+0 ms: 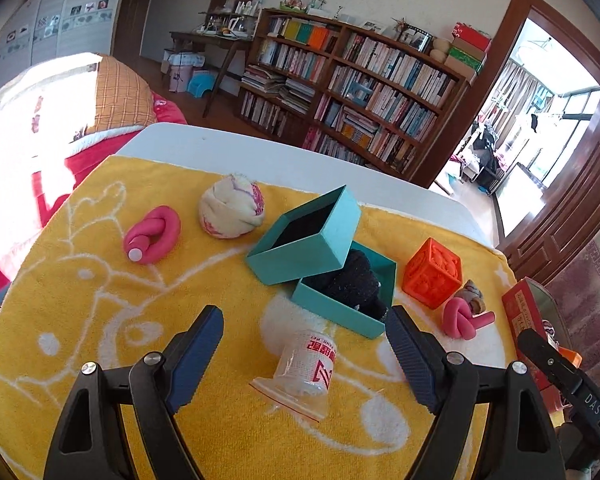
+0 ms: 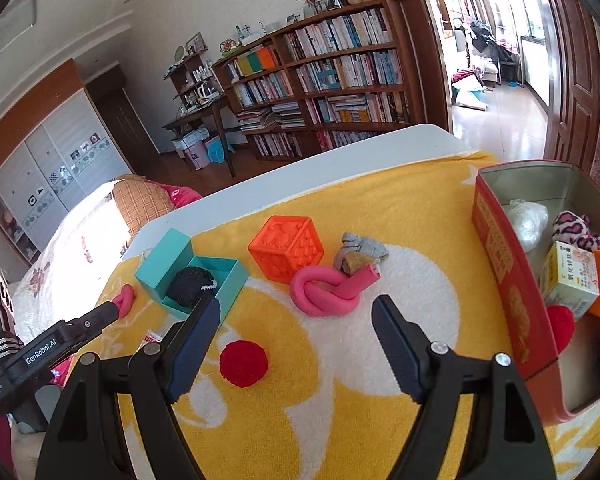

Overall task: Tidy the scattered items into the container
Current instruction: 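Withdraw both tools from the tin toward the remaining items, then grasp the white tape roll with the left tool while the right tool approaches the red pompom ball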

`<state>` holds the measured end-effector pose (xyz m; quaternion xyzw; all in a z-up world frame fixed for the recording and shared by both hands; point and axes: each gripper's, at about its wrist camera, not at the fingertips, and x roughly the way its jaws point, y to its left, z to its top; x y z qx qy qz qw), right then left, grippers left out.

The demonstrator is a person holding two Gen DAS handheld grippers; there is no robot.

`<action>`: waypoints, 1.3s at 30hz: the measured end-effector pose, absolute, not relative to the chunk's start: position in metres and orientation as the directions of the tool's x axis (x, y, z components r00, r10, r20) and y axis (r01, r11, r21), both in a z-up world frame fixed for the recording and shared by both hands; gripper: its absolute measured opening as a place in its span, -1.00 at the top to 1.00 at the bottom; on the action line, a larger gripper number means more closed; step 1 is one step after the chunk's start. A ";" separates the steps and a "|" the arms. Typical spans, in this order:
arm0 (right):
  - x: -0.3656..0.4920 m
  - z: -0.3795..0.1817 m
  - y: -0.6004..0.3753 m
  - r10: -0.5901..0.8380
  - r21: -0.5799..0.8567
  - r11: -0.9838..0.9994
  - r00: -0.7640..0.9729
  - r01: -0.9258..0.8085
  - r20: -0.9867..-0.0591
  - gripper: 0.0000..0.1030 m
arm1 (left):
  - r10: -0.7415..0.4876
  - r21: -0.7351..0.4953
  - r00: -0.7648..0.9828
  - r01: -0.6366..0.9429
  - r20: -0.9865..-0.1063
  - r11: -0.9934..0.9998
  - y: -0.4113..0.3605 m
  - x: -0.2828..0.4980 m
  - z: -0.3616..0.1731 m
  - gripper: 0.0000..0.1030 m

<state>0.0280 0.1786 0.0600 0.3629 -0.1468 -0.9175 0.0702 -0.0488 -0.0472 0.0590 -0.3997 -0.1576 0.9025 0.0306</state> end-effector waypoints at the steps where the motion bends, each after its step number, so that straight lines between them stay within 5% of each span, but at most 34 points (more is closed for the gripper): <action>1: 0.027 0.054 0.172 -0.233 0.314 -0.949 -0.721 0.022 -0.652 -0.58 | 0.175 -0.294 -0.673 0.067 -0.719 -0.953 -0.044 -0.049 0.055 -0.65; 11: 0.032 0.023 0.154 -0.154 0.174 -0.984 -0.722 0.047 -0.674 -0.58 | 0.126 -0.204 -0.582 0.071 -0.804 -0.976 -0.023 -0.063 0.014 -0.65; 25: 0.029 0.016 0.147 -0.181 0.183 -0.980 -0.692 0.071 -0.699 -0.58 | 0.102 -0.153 -0.586 0.038 -0.804 -0.987 -0.014 -0.065 0.001 -0.64; 27: 0.028 0.015 0.149 -0.185 0.191 -0.979 -0.686 0.069 -0.704 -0.58 | 0.114 -0.160 -0.587 0.027 -0.801 -0.987 -0.014 -0.065 0.002 -0.42; 29: 0.028 0.014 0.149 -0.186 0.194 -0.979 -0.683 0.066 -0.706 -0.58 | 0.136 -0.176 -0.586 0.011 -0.799 -0.984 -0.014 -0.065 0.002 -0.41; 33: 0.028 0.014 0.150 -0.188 0.198 -0.978 -0.682 0.063 -0.707 -0.58 | 0.192 -0.229 -0.587 -0.011 -0.786 -0.973 -0.015 -0.064 0.005 0.11; 39: 0.028 0.014 0.150 -0.197 0.203 -0.977 -0.682 0.072 -0.704 -0.58 | 0.226 -0.253 -0.597 -0.040 -0.770 -0.967 -0.013 -0.063 0.011 0.16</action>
